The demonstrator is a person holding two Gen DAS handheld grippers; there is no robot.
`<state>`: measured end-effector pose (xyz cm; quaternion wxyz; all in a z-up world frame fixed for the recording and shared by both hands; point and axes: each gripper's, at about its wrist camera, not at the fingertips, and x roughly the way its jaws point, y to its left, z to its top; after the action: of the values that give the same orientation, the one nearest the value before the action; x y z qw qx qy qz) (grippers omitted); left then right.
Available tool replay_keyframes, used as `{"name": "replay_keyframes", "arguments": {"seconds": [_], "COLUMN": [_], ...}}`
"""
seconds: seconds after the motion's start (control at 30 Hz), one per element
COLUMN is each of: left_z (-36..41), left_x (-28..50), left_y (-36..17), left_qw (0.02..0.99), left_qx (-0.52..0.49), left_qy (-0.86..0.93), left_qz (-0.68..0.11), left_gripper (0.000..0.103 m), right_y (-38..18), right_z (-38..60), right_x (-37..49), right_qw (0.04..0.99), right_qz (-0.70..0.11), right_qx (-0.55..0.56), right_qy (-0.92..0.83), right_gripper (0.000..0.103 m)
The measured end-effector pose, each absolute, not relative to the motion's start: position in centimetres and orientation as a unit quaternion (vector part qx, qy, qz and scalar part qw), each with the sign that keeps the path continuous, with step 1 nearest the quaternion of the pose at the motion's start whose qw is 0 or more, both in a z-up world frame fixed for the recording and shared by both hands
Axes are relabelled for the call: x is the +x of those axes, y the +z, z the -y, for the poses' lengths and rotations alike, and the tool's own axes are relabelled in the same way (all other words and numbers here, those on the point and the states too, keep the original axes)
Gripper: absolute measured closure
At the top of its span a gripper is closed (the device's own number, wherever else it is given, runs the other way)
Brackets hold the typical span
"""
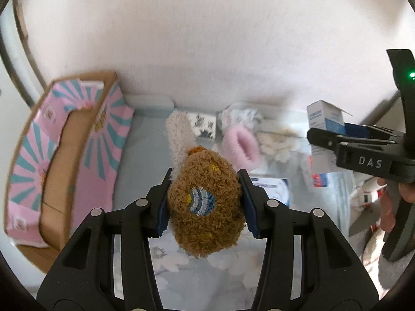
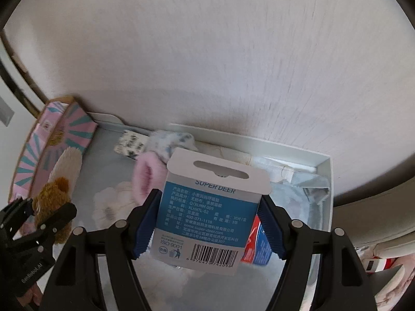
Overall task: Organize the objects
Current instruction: 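Lift the plush toy and white box toward the cardboard box with both grippers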
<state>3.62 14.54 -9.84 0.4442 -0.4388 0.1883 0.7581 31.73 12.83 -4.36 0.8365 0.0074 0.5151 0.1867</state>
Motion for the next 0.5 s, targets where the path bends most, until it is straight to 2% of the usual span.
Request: {"name": "replay_keyframes", "arguments": {"seconds": [0.07, 0.3, 0.5], "left_z": [-13.8, -9.9, -6.3], "left_x": [3.5, 2.2, -0.5], "left_y": [-8.1, -1.7, 1.5], "left_qw": [0.460, 0.496, 0.509], "left_qx": [-0.430, -0.403, -0.388], "left_qy": [0.754, 0.747, 0.749], "left_qz": [-0.186, -0.181, -0.173], "left_gripper": [0.060, 0.060, 0.060], "right_y": [-4.3, 1.2, 5.4], "right_z": [-14.9, -17.1, -21.2], "right_x": [30.9, 28.7, 27.7], "right_qw": [0.845, 0.864, 0.875], "right_qz": [-0.506, -0.476, -0.453], "right_qx": [0.009, 0.014, 0.011], "right_qy": [0.173, 0.163, 0.170], "right_gripper": [0.035, 0.035, 0.035]}}
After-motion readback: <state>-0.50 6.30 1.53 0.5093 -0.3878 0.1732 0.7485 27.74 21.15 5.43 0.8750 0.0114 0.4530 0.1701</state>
